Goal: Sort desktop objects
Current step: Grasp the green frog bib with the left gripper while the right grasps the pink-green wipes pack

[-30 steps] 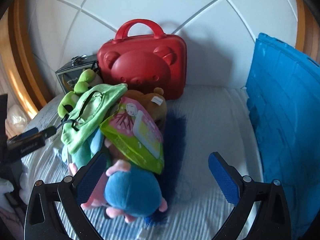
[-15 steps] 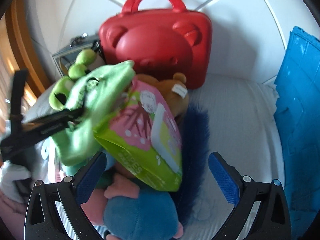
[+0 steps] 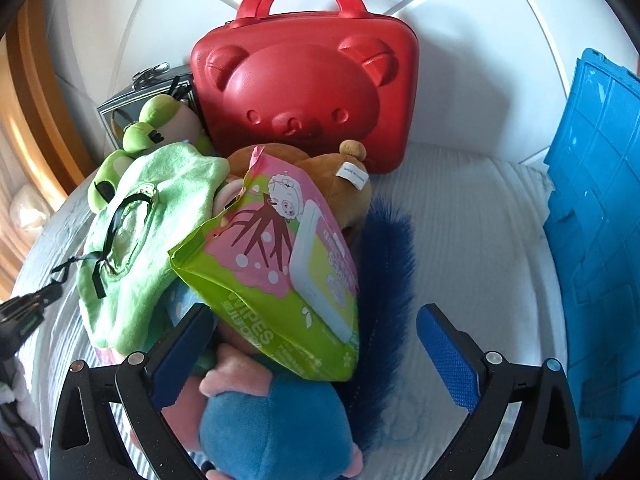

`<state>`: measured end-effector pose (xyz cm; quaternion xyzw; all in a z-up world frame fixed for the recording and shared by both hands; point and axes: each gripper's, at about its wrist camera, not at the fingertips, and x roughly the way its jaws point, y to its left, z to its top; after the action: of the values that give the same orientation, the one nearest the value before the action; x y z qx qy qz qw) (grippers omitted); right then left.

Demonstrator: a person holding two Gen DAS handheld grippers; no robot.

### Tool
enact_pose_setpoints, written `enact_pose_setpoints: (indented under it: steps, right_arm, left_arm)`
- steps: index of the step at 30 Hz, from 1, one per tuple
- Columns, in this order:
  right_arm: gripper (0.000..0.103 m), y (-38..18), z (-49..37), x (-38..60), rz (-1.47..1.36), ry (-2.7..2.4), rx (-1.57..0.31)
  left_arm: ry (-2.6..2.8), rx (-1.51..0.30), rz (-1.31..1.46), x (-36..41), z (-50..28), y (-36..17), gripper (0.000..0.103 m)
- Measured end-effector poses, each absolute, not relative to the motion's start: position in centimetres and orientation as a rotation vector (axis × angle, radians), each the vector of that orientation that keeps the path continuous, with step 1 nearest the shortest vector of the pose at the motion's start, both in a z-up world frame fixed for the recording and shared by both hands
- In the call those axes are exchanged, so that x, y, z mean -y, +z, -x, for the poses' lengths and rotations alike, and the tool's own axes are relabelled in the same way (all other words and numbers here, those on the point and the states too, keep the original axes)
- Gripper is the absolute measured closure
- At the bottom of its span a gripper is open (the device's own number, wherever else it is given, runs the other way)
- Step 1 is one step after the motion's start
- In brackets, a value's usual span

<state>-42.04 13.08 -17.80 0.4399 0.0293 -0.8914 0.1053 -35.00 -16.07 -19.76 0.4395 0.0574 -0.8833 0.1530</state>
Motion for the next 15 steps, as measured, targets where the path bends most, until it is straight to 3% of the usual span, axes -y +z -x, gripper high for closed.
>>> enact_pose_setpoints:
  steps: [10,11,12,14,15]
  right_arm:
    - [0.0,-17.8,41.8,-13.2,-1.29,-2.609,-0.099]
    - [0.0,-17.9,41.9,-13.2,-1.29,-2.609,-0.097]
    - [0.0,-18.0,42.1,-13.3,-1.293,-2.608,-0.092]
    - [0.0,-18.1,42.2,-13.5,-1.293,-2.603,-0.081]
    - [0.0,-18.2,42.2,-13.6,-1.292,-2.602,-0.081]
  left_arm:
    - [-2.834,-0.267,-1.331,11.1,40.4,-16.3,0.097]
    - [-2.841,-0.222,-1.362,10.3,41.4,-16.9,0.092]
    - [-2.825,-0.186,-1.418,9.3,42.2,-17.6,0.075]
    - [-2.77,-0.154,-1.59,8.2,43.7,-20.6,0.053]
    - [-2.807,-0.192,-1.538,8.4,43.4,-21.1,0.051]
